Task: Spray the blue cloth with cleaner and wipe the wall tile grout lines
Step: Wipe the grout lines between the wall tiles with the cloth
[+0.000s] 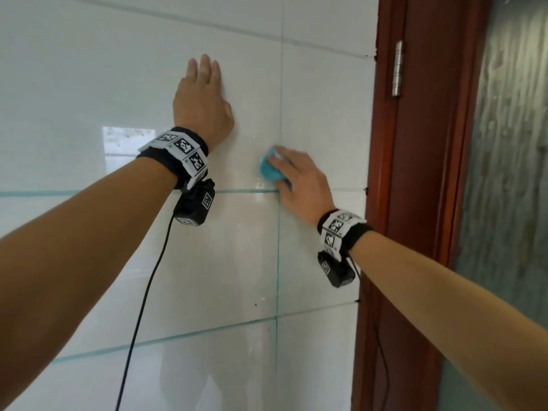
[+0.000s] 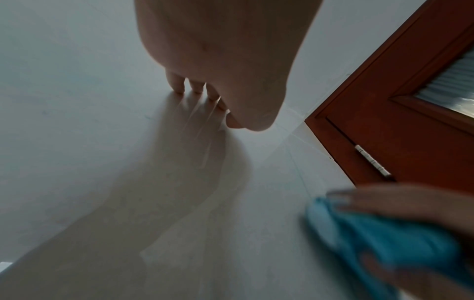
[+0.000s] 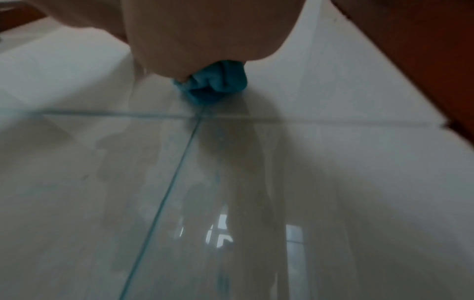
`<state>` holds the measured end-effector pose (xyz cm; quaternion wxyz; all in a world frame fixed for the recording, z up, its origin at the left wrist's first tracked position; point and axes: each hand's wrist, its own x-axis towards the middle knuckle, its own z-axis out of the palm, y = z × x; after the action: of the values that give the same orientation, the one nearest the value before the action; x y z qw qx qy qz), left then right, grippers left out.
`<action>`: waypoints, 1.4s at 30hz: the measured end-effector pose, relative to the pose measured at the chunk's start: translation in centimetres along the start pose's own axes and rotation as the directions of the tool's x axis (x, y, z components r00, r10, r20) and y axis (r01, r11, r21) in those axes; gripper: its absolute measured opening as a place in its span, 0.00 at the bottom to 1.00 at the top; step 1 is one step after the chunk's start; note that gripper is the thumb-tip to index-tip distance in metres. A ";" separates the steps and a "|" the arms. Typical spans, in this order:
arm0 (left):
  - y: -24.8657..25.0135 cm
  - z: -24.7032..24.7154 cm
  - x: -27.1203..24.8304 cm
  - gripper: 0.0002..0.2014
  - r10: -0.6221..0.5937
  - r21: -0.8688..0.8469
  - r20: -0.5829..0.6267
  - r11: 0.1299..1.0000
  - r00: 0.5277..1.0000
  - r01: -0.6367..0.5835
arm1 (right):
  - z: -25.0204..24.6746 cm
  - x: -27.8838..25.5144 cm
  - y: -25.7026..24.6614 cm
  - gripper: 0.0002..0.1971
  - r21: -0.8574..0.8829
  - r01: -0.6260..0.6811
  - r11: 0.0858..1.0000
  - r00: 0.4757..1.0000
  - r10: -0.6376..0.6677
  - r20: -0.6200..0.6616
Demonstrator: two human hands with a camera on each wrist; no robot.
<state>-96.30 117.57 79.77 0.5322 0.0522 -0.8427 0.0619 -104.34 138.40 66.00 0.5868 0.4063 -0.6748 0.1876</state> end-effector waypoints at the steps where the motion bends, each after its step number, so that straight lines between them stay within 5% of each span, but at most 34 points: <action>1: 0.2 0.0 -0.1 0.35 -0.010 -0.002 -0.001 1.000 1.000 0.010 | -0.6 1.4 0.4 0.25 0.004 -0.038 0.999 0.999 0.038 -0.036; 6: 0.6 0.5 -0.5 0.35 -0.023 -0.008 -0.011 1.000 1.000 0.023 | 0.0 5.4 1.1 0.23 0.081 -0.288 0.954 0.934 0.299 -0.195; 13: 0.5 0.9 -1.2 0.34 -0.004 0.033 -0.013 0.999 1.000 0.004 | 4.7 -6.4 -2.4 0.26 0.073 -0.069 0.995 0.980 0.082 -0.179; 19: 1.3 0.3 -1.7 0.34 -0.018 0.023 0.011 1.000 1.000 0.018 | 1.5 -5.8 -0.7 0.23 0.095 -0.019 0.995 1.000 0.019 -0.003; 21: 1.4 0.4 -1.7 0.34 -0.025 0.017 0.014 1.000 1.000 0.025 | 0.5 -5.2 0.5 0.24 0.109 -0.164 0.980 0.980 0.174 -0.093; 23: 1.4 0.6 -1.7 0.35 -0.028 0.031 0.019 0.999 0.999 0.027 | 0.5 -5.0 0.9 0.23 0.157 -0.365 0.918 0.893 0.393 -0.219; 26: 1.4 0.7 -1.7 0.35 -0.025 0.039 0.021 0.999 0.999 0.024 | 2.6 -5.2 -1.2 0.24 0.151 -0.456 0.877 0.830 0.480 -0.283; 30: 1.5 0.5 -2.1 0.35 -0.026 0.025 0.001 0.999 1.000 0.026 | 4.2 -6.5 -4.9 0.27 0.078 -0.188 0.979 0.976 0.195 -0.094; 33: 1.5 0.3 -2.2 0.34 -0.027 -0.005 0.004 1.000 1.000 0.027 | 2.3 -6.4 -2.8 0.25 0.030 0.000 1.000 0.998 -0.002 0.069; 37: 1.6 0.0 -2.6 0.34 -0.029 -0.018 0.007 0.999 1.000 0.029 | 0.7 -6.6 0.2 0.25 0.031 -0.136 0.990 0.991 0.135 0.024; 42: 1.8 -0.4 -3.0 0.34 -0.010 0.037 0.029 0.999 1.000 0.009 | 2.8 -6.1 -3.3 0.25 0.069 -0.239 0.969 0.967 0.244 -0.070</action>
<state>-94.98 119.46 77.16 0.5191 0.0669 -0.8489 0.0739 -103.72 136.38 58.84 0.5731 0.3310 -0.6897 0.2938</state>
